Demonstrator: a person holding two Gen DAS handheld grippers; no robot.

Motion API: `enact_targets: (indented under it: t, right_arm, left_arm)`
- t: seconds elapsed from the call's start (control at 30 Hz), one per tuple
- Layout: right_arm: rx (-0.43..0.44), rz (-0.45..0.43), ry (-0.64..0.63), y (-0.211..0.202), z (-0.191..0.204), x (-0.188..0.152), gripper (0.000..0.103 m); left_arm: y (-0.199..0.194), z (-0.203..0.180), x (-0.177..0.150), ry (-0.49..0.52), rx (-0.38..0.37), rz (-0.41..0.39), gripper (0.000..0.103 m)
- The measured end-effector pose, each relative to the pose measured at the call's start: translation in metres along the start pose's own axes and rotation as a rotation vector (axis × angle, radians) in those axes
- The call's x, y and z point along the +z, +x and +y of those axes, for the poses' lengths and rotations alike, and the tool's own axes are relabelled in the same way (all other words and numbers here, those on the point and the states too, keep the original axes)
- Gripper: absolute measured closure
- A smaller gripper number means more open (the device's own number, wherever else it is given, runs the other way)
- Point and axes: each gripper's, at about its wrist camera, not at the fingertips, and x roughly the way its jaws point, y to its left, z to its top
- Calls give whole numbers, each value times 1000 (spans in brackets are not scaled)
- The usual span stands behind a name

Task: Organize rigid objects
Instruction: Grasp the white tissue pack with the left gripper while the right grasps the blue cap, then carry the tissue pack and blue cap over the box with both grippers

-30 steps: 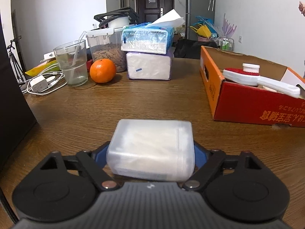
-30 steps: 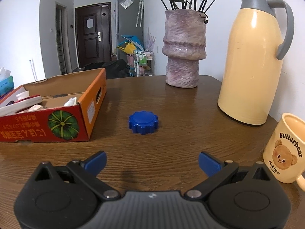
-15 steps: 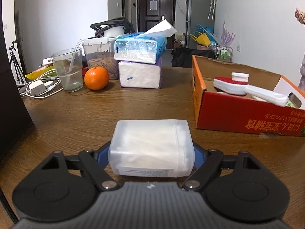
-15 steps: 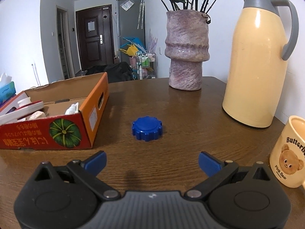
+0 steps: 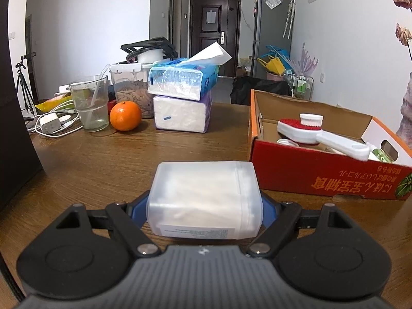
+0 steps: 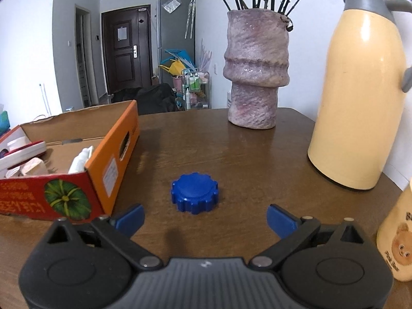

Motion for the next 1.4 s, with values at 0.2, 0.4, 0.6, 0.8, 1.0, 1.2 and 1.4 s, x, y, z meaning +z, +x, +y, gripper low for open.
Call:
enact_targets:
  t: [0.2,0.4,0.6,0.8,1.0,1.2,1.4]
  right_arm:
    - [-4,22,-15,22,4,10,10]
    - [-5,50,-16,40,6,19,19]
    - [21,82,-25,52,8,23,33]
    - [43,99,-27,55,11,23,52]
    - [36,67,-26,47,11,24,52]
    - [38,12,-7,31,7,29,52]
    - [39,-52,-14,8,10,38,52]
  left_arm:
    - [0,-3,2,-7,7,-7,20]
    - [1,-5,3,-9,9,-12,20]
    - [0,-7,3,-7,10,-16,20]
    - [1,-7,5,-8,5,-19,20]
    - [-2,-9,7,-14,1,-30,20]
    - [-6,-14,13,-26,-13,-44,20]
    - [-15,-26,22,-32,-40,-76,20]
